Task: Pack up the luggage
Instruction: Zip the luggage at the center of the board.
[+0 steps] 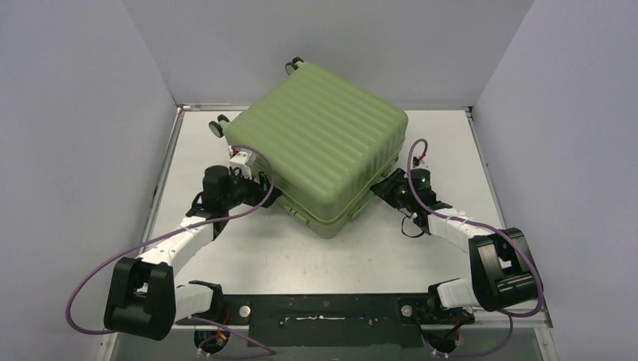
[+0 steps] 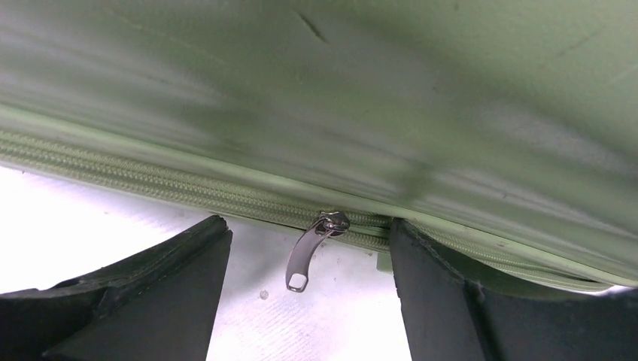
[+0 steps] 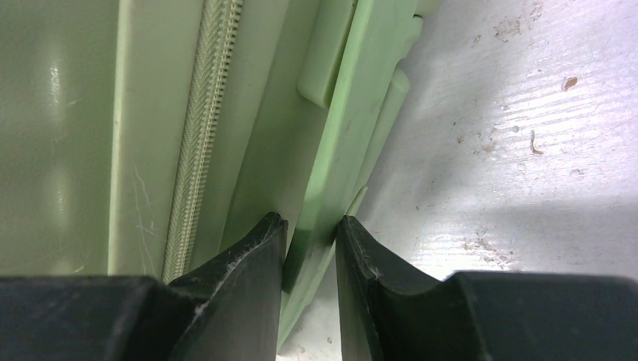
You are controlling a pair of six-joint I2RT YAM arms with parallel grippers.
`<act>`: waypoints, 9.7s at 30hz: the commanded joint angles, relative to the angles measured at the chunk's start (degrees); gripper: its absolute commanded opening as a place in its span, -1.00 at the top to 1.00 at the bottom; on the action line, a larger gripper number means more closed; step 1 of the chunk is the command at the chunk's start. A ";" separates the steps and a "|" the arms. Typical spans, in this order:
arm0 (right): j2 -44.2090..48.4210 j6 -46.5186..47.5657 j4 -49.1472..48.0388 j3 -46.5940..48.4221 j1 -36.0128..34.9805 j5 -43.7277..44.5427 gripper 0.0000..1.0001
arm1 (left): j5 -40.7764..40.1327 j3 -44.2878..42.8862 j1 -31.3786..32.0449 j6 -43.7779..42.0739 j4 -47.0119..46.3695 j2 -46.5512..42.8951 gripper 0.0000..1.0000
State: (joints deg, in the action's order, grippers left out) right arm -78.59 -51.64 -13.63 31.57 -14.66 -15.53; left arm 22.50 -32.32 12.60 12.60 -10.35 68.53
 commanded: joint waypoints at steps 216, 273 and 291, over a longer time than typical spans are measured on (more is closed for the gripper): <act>7.59 -11.03 0.10 -5.79 -14.21 -0.82 1.00 | -22.56 8.56 45.21 7.35 -1.11 -17.98 1.00; 25.21 9.02 25.57 -1.09 -16.64 12.69 -0.44 | -54.35 -8.84 58.14 0.05 10.25 -24.25 -0.41; 21.59 16.77 19.73 9.06 5.87 2.66 -0.18 | -57.75 -17.81 27.95 32.37 41.76 -27.52 -0.44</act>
State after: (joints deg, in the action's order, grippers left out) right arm -54.63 -38.46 13.28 39.16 -9.28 -10.28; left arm -35.48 -49.32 42.30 37.56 23.49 41.95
